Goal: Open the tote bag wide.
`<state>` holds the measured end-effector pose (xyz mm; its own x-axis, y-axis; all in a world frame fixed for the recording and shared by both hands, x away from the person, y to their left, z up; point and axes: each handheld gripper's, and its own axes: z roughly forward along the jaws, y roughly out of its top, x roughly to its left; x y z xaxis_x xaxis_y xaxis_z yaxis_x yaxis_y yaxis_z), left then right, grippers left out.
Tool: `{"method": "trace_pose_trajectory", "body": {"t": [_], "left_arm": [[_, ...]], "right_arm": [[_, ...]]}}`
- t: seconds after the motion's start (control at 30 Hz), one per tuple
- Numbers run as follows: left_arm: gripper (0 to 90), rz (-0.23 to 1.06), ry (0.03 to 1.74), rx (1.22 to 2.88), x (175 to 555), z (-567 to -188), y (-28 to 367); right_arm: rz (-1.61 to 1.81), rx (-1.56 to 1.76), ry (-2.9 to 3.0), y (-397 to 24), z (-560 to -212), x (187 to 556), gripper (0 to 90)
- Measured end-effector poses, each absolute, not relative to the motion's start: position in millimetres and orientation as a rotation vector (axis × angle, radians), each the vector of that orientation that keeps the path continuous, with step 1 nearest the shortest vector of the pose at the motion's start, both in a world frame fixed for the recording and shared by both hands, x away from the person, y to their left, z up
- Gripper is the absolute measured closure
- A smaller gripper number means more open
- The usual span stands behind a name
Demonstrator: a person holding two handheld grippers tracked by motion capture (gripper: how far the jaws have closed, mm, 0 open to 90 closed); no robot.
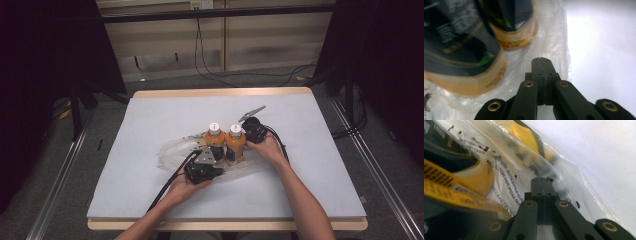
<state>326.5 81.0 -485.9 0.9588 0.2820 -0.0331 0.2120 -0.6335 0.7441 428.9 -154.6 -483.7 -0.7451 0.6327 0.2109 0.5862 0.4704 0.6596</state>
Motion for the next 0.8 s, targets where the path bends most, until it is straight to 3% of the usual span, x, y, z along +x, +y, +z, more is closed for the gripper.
{"method": "trace_pose_trajectory", "body": {"t": [0.8], "left_arm": [[90.0, 0.028, 0.271, 2.306, 314.6, -483.8, 82.1]], "right_arm": [[1.069, 1.133, 2.573, -141.5, -482.1, 443.8, 90.0]]}}
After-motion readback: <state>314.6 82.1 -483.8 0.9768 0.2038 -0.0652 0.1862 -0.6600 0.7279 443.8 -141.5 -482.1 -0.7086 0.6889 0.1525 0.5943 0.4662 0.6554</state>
